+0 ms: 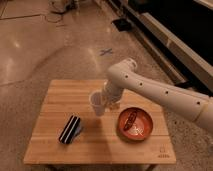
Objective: Pick up the ceramic cup
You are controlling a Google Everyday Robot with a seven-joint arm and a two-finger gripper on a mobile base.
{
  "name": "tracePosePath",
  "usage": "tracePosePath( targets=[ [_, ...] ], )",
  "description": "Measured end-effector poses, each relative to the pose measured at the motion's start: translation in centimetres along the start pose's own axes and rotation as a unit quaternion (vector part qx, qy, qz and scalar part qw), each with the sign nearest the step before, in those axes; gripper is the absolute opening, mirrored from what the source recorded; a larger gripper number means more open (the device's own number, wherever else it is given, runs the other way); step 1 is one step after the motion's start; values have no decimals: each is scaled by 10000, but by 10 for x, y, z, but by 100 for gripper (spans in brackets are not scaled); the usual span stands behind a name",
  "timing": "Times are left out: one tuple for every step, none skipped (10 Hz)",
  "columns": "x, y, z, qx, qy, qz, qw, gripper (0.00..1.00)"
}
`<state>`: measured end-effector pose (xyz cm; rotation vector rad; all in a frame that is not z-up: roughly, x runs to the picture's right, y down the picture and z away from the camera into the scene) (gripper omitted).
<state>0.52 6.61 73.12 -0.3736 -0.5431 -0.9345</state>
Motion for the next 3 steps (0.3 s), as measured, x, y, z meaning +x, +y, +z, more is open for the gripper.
tracePosePath(
  targets=[
    [-2, 1, -9, 66, -1, -80, 9999, 0],
    [-4, 3, -21, 148, -27, -188, 9997, 0],
    [-6, 5, -25, 165, -52, -236, 9996, 0]
  ],
)
